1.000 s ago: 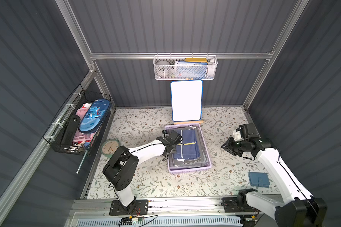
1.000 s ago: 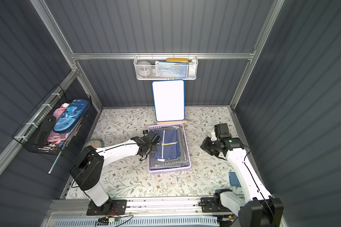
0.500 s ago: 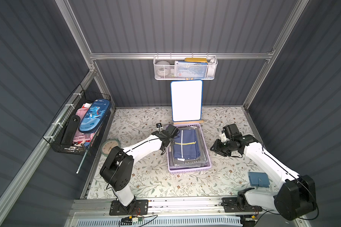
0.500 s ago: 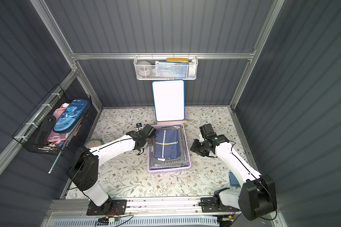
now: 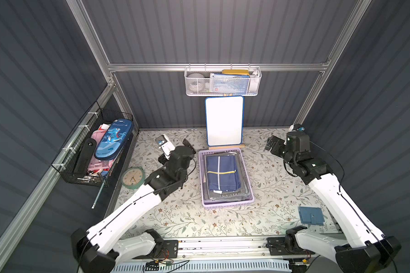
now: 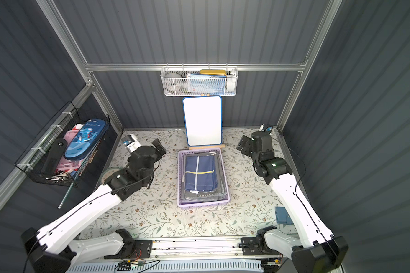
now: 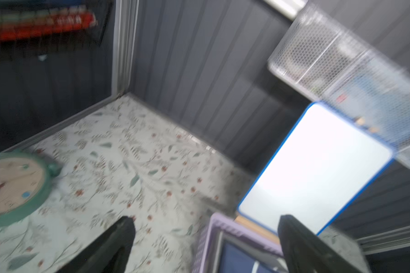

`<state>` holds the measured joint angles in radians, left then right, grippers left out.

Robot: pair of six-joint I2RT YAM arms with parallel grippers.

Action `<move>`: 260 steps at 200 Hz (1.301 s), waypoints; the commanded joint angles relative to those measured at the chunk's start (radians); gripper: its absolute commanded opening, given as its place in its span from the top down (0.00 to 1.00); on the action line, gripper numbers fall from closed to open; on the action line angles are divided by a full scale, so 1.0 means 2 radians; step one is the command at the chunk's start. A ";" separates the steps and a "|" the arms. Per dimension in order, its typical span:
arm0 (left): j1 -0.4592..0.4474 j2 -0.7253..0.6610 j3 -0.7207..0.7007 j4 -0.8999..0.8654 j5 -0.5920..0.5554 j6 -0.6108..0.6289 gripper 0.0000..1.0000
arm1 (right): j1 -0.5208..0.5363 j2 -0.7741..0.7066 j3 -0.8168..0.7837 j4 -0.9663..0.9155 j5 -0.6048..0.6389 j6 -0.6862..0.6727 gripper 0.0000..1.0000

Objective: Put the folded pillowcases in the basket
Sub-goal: Reset both arms

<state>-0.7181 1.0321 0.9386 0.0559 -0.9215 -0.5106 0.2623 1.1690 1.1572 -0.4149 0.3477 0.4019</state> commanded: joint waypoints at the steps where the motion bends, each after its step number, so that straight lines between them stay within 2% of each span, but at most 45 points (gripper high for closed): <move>1: 0.039 -0.023 -0.153 0.465 0.052 0.313 0.00 | -0.011 0.014 -0.067 0.125 0.086 -0.130 0.01; 11: 0.093 -0.023 -0.186 0.488 0.160 0.310 0.00 | -0.040 -0.004 -0.125 0.207 0.039 -0.152 0.01; 21: 0.157 -0.009 -0.196 0.473 0.250 0.268 0.01 | -0.064 -0.019 -0.193 0.300 -0.012 -0.188 0.01; 33: 0.241 0.022 -0.217 0.499 0.322 0.193 0.00 | -0.081 -0.012 -0.267 0.415 -0.030 -0.219 0.01; 42: 0.277 0.056 -0.231 0.533 0.358 0.192 0.01 | -0.091 0.004 -0.300 0.458 -0.049 -0.228 0.01; 53: 0.285 0.102 -0.232 0.553 0.337 0.213 0.00 | -0.096 0.018 -0.318 0.460 -0.053 -0.223 0.01; 69: 0.295 0.164 -0.235 0.597 0.315 0.211 0.01 | -0.102 0.061 -0.337 0.467 -0.058 -0.200 0.01; 96: 0.299 0.258 -0.227 0.664 0.273 0.240 0.00 | -0.105 0.132 -0.401 0.632 -0.050 -0.187 0.01; 101: 0.300 0.261 -0.222 0.665 0.284 0.248 0.00 | -0.105 0.146 -0.408 0.657 -0.046 -0.183 0.01; 111: 0.304 0.283 -0.233 0.733 0.307 0.269 0.01 | -0.106 0.183 -0.421 0.719 -0.052 -0.187 0.01; 122: 0.312 0.321 -0.232 0.761 0.304 0.257 0.01 | -0.107 0.217 -0.427 0.790 -0.063 -0.200 0.01; 135: 0.330 0.344 -0.262 0.853 0.313 0.254 0.01 | -0.107 0.186 -0.401 0.690 -0.067 -0.194 0.01; 145: 0.334 0.327 -0.256 0.788 0.320 0.228 0.01 | -0.118 0.171 -0.372 0.601 -0.093 -0.184 0.01; 156: 0.335 0.342 -0.250 0.808 0.316 0.236 0.01 | -0.124 0.185 -0.377 0.637 -0.104 -0.183 0.01; 167: 0.335 0.333 -0.237 0.762 0.316 0.226 0.01 | -0.124 0.198 -0.386 0.676 -0.103 -0.183 0.01; 174: 0.335 0.339 -0.239 0.778 0.313 0.230 0.01 | -0.124 0.203 -0.389 0.692 -0.106 -0.186 0.01; 204: 0.335 0.337 -0.242 0.778 0.307 0.229 0.00 | -0.126 0.189 -0.380 0.649 -0.109 -0.183 0.01; 260: 0.335 0.336 -0.241 0.773 0.307 0.228 0.01 | -0.127 0.188 -0.383 0.652 -0.110 -0.182 0.01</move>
<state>-0.0486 1.7123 0.4446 1.5711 -0.3077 -0.0444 0.0105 1.5513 0.3882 0.8963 0.1349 0.0288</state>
